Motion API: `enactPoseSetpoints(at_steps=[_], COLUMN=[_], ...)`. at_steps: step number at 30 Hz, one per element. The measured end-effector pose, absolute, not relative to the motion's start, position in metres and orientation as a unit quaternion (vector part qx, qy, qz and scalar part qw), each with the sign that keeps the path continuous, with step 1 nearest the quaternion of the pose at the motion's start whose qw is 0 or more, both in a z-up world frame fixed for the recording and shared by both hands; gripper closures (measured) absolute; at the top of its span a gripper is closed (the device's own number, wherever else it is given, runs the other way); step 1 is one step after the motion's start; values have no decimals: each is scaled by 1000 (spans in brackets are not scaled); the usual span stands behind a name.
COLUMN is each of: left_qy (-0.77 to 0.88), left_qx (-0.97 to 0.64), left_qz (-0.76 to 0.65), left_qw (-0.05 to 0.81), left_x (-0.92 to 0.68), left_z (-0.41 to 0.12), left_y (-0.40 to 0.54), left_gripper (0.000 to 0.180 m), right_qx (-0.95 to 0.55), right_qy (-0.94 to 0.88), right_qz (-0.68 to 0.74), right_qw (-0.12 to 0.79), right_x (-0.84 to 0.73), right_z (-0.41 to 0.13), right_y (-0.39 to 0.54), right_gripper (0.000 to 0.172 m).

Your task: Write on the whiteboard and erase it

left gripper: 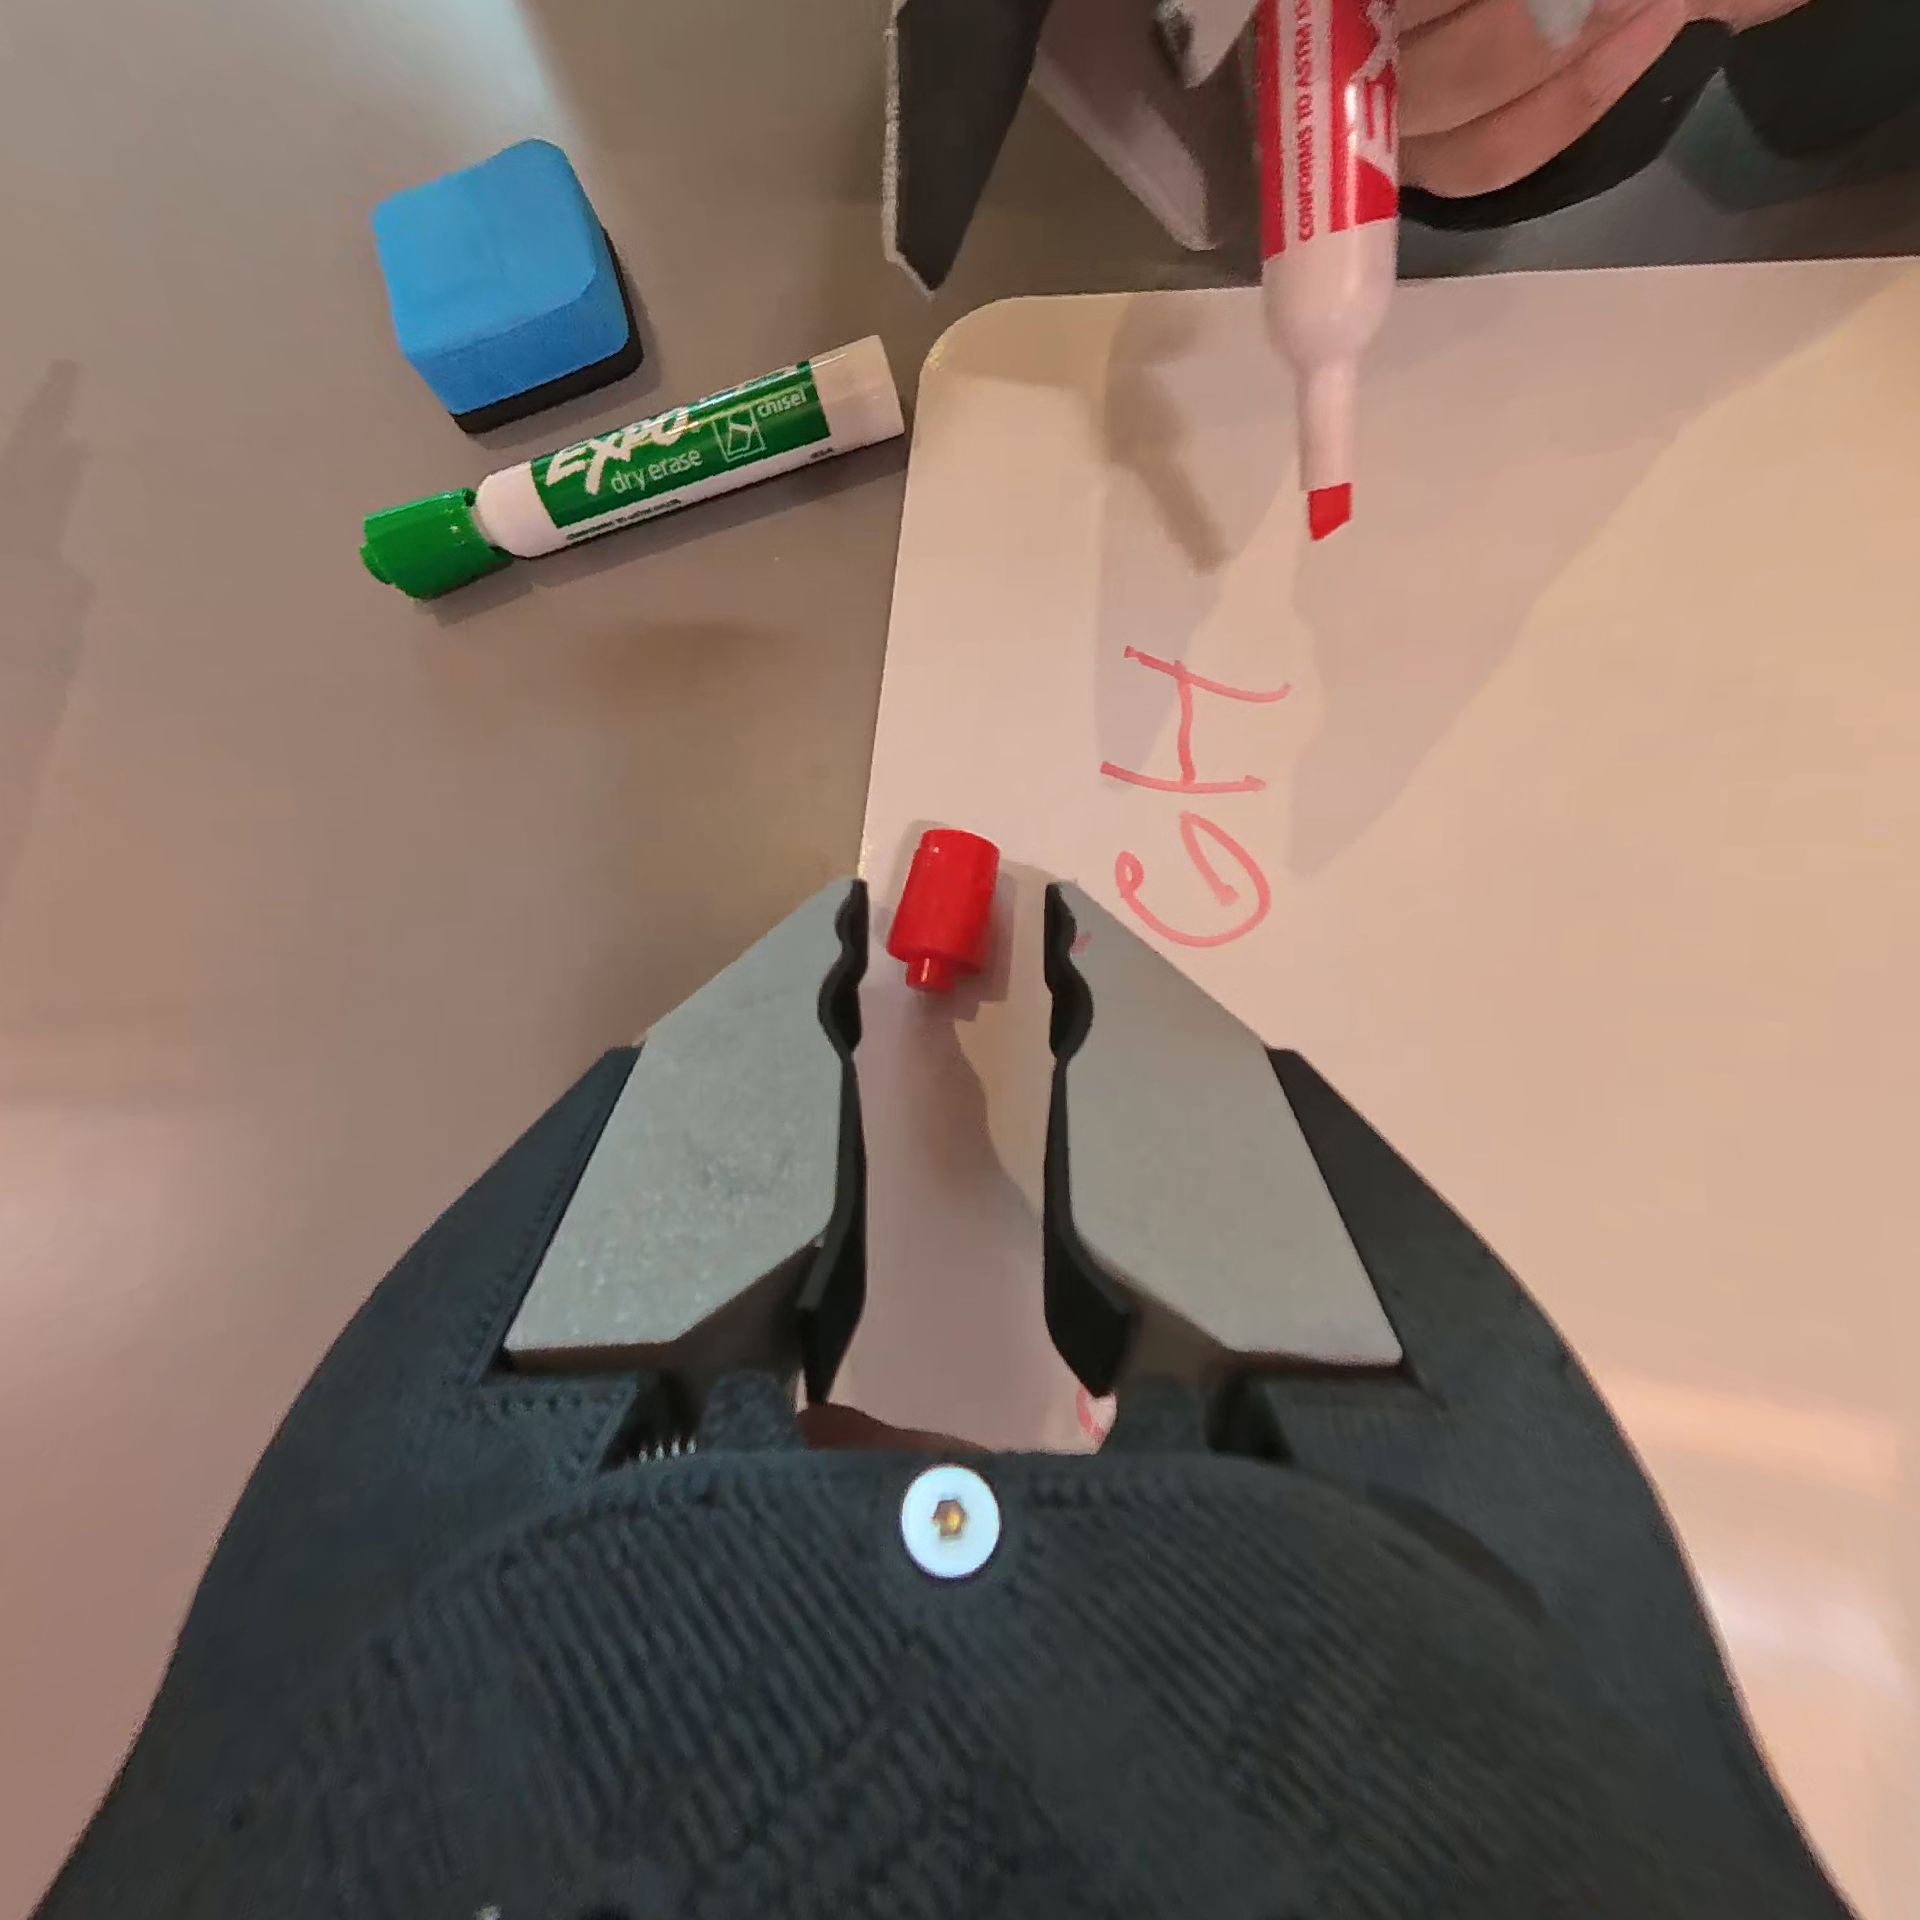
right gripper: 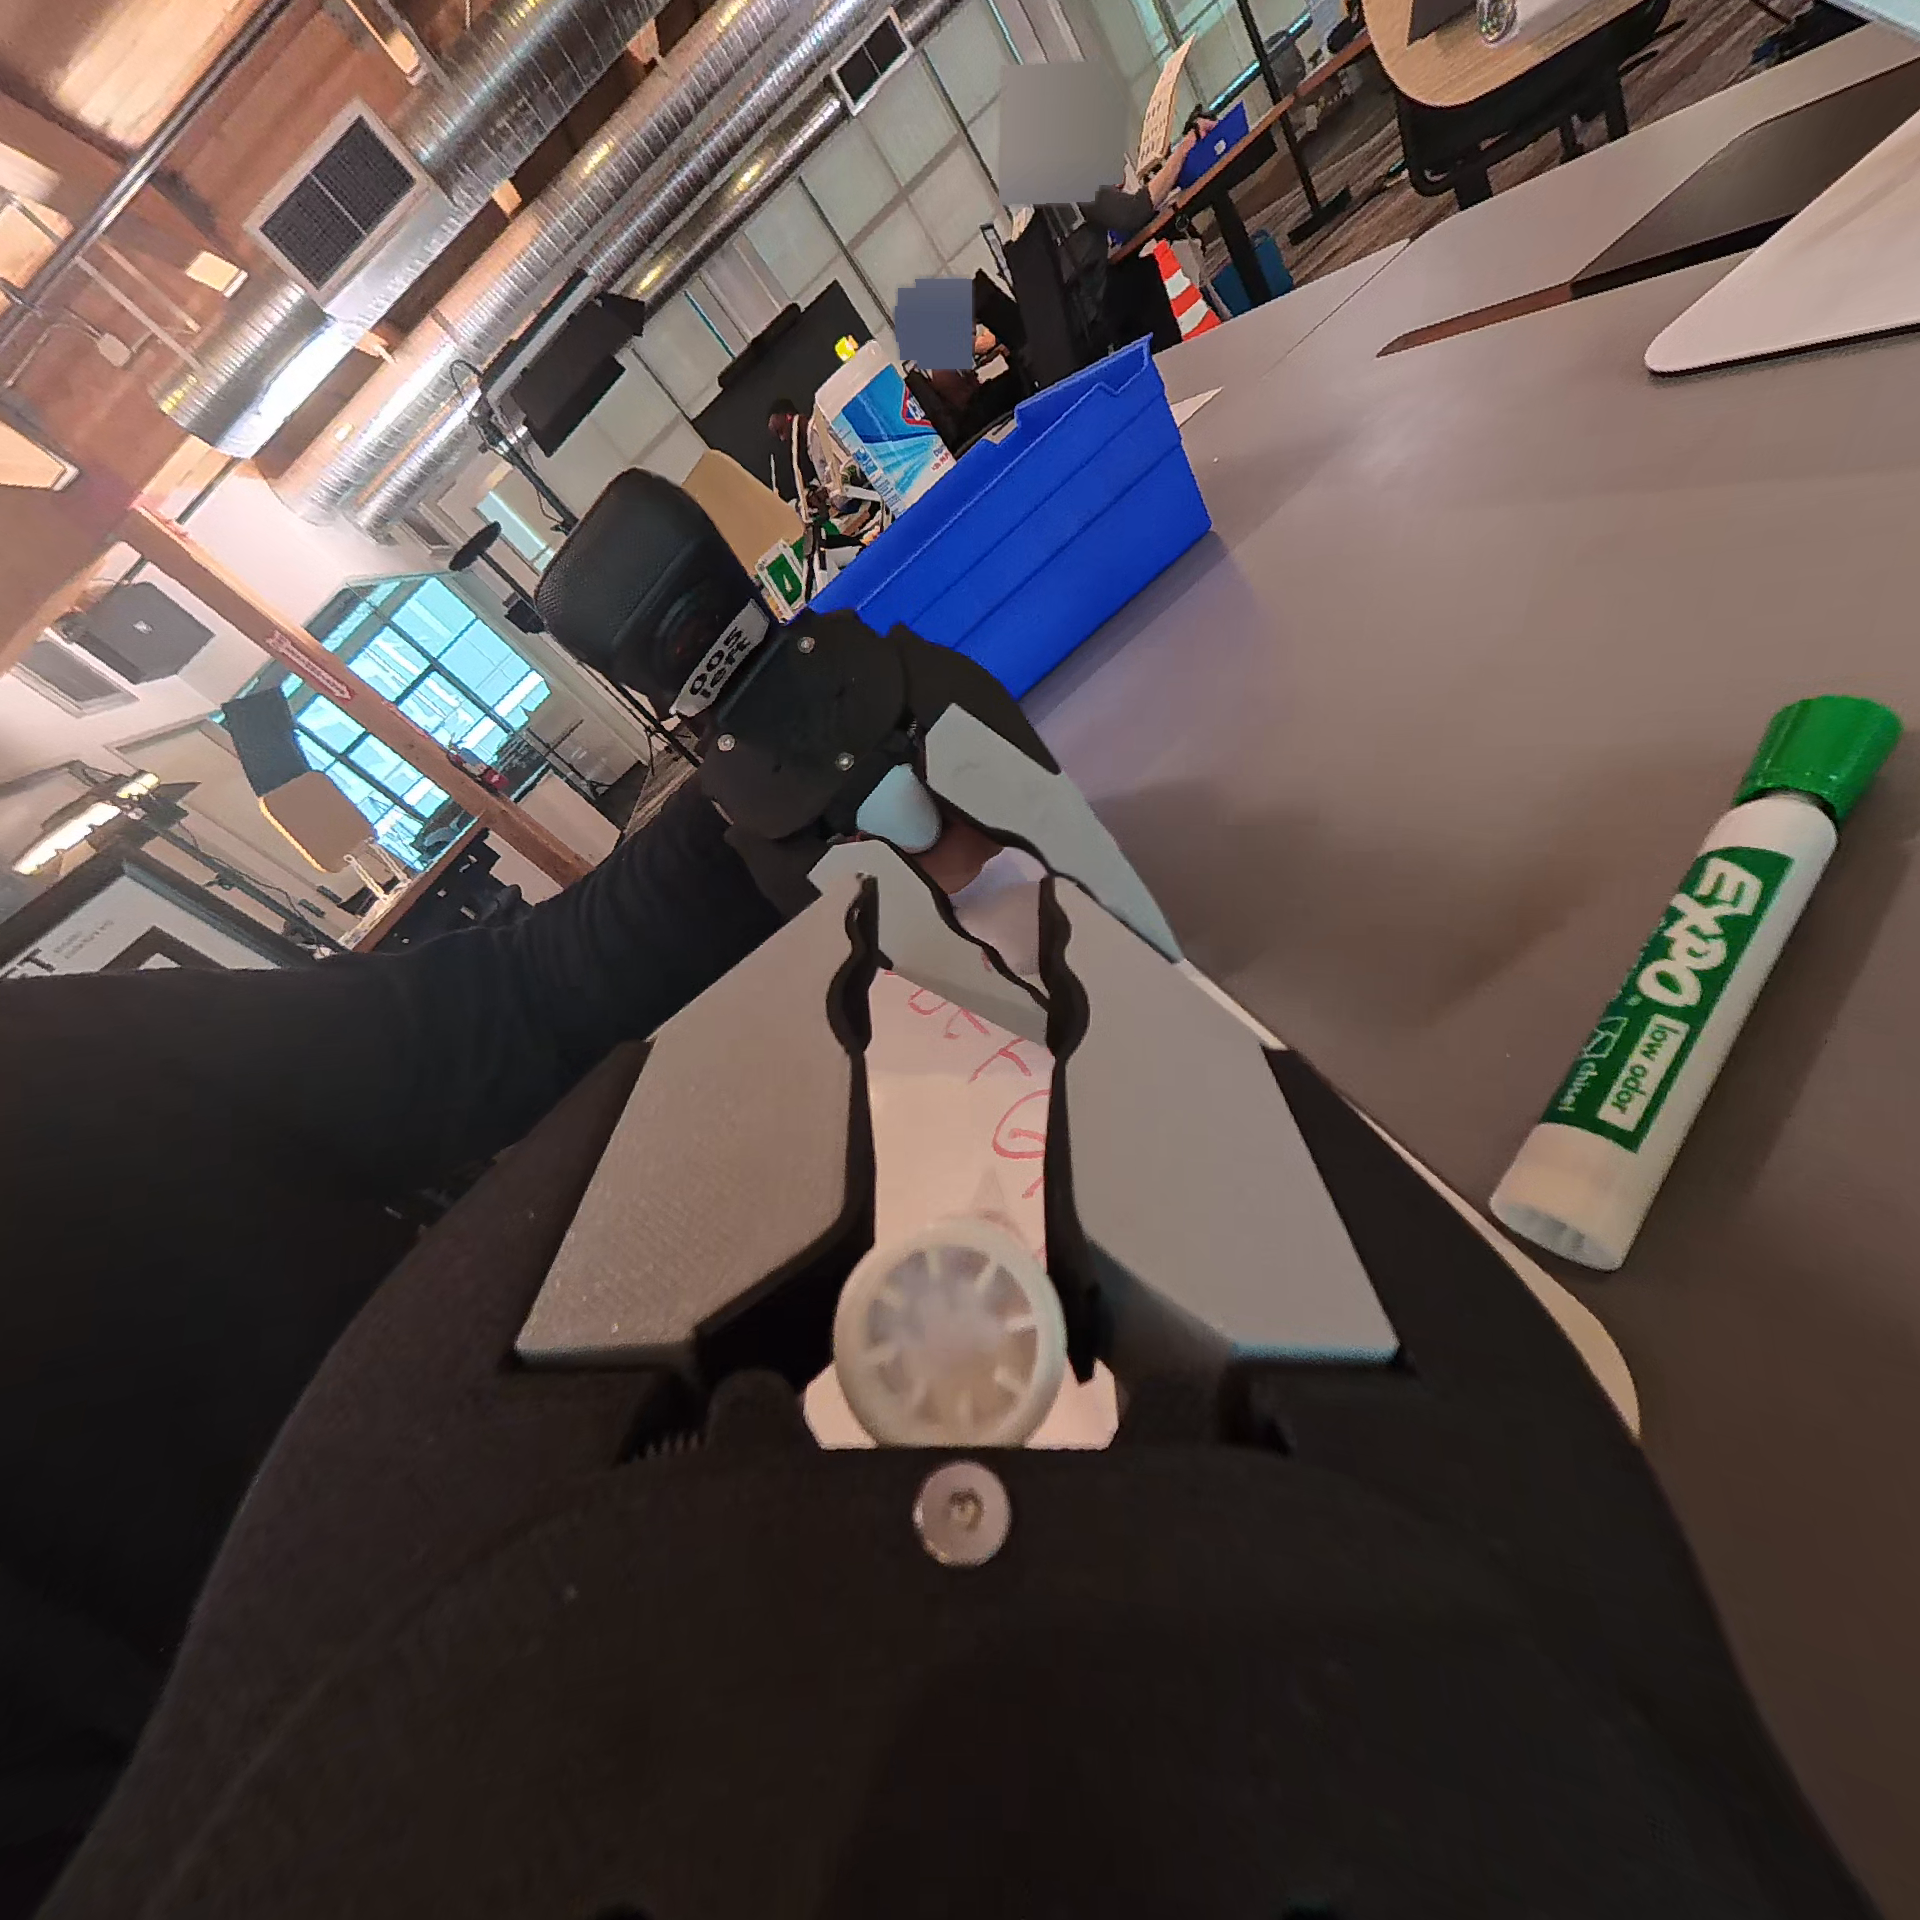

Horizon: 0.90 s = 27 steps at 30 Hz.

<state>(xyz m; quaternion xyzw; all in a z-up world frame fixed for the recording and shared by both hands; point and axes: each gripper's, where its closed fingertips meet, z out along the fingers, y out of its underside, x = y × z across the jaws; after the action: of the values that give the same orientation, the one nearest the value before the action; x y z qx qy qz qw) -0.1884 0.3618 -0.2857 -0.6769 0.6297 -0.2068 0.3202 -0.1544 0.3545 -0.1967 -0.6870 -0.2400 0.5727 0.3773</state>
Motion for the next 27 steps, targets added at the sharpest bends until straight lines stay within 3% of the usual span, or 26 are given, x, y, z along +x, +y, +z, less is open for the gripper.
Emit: enactPoseSetpoints(at_steps=[1,4,9,13,17,21,27], left_qy=[630,628,630,639,631,599,597], left_qx=[-676,-675,-668,-646,-605,-495,-475], left_qz=[-211,-221,-231,-246,-283,-373,-373], left_qw=[319,319,321,338,394,506,529], left_x=[-189,-187,-185,-171,-155,-146,-145], left_z=[-286,-287,-287,-282,-259,-208,-202], left_y=[360,360,360,350,340,318,313], left_gripper=[153,164,164,164,164,165,164], right_qx=[-693,-710,-705,-649,-603,-569,-559], right_qy=[-237,-243,-257,-253,-247,-261,-327], right_qz=[565,545,540,577,586,597,558], right_qw=[381,375,382,427,481,502,519], right_x=[-154,-155,-160,-159,-149,-146,-157], right_z=[-199,-210,-210,-177,-147,-118,-95], right_y=[357,360,359,360,360,348,333], right_gripper=[143,144,143,144,144,145,144])
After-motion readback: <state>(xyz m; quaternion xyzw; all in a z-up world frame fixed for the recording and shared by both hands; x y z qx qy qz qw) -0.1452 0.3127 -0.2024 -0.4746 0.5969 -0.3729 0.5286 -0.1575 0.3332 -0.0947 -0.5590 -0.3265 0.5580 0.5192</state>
